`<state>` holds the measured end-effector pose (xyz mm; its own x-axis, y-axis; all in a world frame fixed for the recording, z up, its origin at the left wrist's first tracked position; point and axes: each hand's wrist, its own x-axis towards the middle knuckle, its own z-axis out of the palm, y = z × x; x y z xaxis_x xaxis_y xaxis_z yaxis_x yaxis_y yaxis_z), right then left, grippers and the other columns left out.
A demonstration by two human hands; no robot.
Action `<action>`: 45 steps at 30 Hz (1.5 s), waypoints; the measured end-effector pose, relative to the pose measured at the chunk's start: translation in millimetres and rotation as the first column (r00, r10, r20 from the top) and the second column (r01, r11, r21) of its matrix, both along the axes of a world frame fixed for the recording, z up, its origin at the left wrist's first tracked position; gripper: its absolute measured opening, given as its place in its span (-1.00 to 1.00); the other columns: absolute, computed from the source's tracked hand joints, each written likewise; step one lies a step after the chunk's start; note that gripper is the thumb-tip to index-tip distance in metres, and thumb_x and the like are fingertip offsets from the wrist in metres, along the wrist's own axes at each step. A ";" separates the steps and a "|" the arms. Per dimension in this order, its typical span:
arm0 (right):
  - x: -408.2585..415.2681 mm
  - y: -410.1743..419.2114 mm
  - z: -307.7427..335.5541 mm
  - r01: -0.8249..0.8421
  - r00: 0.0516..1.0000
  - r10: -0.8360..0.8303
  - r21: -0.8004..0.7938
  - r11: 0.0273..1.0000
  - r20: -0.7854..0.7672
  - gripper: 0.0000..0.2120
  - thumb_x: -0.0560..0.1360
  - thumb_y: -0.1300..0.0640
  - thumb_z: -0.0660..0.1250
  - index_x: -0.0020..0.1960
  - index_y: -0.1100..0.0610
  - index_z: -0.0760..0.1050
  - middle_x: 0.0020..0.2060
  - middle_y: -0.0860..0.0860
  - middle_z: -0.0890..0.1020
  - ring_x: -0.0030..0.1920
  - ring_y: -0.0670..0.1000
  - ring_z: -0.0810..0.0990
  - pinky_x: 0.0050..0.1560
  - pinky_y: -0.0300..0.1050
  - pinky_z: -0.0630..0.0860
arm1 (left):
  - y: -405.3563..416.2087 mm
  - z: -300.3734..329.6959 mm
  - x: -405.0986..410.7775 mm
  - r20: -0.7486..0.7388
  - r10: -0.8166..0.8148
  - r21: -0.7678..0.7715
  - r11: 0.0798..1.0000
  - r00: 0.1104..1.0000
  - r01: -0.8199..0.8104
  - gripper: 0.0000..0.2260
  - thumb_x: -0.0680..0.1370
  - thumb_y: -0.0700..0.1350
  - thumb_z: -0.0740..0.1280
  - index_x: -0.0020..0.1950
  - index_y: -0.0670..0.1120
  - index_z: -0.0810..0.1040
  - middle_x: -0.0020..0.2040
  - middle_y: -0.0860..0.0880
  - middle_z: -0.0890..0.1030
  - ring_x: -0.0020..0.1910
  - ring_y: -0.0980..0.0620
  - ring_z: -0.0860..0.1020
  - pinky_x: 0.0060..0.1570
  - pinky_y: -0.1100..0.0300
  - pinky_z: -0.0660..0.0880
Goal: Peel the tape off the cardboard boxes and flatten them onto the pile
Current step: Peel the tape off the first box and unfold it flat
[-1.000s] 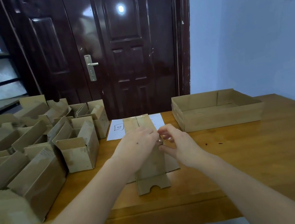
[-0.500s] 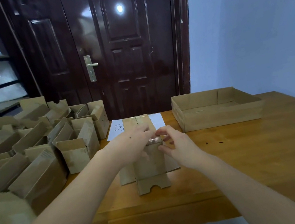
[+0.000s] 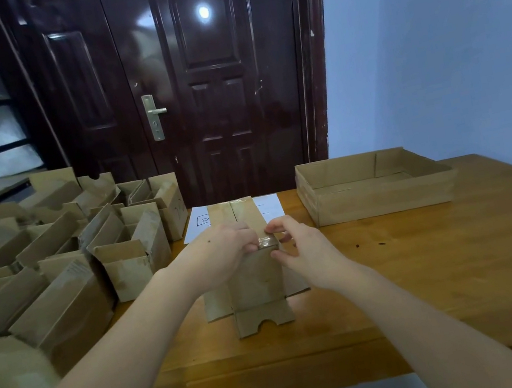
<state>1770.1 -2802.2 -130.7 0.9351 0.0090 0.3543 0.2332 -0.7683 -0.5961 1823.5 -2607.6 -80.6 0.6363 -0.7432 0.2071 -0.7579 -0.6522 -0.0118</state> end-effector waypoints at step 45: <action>3.3 10.0 30.8 0.012 0.994 0.023 -0.324 0.946 0.103 -0.82 0.69 0.16 0.21 0.18 0.13 0.56 0.05 0.01 0.60 0.07 0.00 0.56 0.11 -0.09 0.55 | -14.0 -30.0 0.7 0.139 0.236 -0.406 0.899 0.962 -0.162 -0.92 0.66 0.08 0.30 0.03 0.12 0.53 -0.11 0.14 0.63 -0.16 0.11 0.59 -0.08 0.12 0.61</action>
<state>1773.3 -2792.3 -99.9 0.8929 0.1443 0.4265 0.2853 -0.9142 -0.2879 1824.2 -2621.6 -110.7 0.6866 -0.4421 0.5771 -0.6208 -0.7697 0.1489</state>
